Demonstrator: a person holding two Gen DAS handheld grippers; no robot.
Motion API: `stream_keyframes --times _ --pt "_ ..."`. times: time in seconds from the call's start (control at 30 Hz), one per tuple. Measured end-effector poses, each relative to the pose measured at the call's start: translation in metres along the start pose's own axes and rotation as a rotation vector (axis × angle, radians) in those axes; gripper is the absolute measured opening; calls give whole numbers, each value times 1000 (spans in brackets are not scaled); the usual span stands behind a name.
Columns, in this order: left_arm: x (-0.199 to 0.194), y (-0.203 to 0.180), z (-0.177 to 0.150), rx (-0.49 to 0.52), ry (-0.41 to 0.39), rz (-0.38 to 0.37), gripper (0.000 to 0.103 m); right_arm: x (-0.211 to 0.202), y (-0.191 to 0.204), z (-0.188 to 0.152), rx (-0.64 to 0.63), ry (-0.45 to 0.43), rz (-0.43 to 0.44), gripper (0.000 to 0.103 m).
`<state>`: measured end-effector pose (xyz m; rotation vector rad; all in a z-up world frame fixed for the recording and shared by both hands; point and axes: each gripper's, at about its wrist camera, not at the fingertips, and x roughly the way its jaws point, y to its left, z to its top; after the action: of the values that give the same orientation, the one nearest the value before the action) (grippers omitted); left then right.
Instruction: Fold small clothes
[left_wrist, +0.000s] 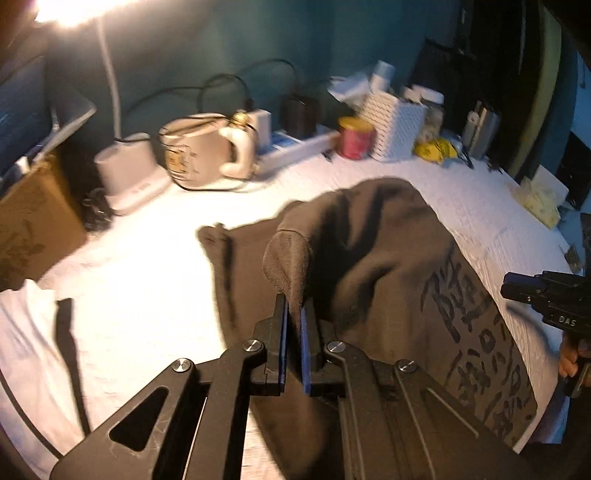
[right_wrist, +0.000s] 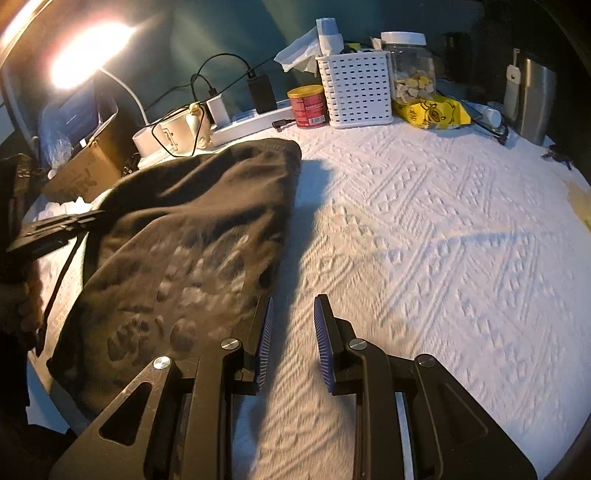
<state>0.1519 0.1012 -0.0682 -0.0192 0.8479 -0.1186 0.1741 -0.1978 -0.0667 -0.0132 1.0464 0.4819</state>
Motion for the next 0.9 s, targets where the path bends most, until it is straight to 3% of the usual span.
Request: stream_keyframes --times 0.33,0.4,0.43,0.67,0.83,0.9 --pt "16 35 9 -50 5 -18 5 38 -1 63 0 -10 48 26" --pt "21 38 10 -51 17 -27 5 47 1 76 8 -16 63 47" --pt "23 39 10 -50 22 -33 5 53 0 84 18 -20 79 52" --pt "29 46 3 -54 44 -72 5 104 -17 112 177 54 186 52" --pt "30 50 2 -71 44 -105 5 116 -12 119 210 40 258 52" --pt "33 51 2 -75 47 -117 5 119 -13 125 228 33 273 47"
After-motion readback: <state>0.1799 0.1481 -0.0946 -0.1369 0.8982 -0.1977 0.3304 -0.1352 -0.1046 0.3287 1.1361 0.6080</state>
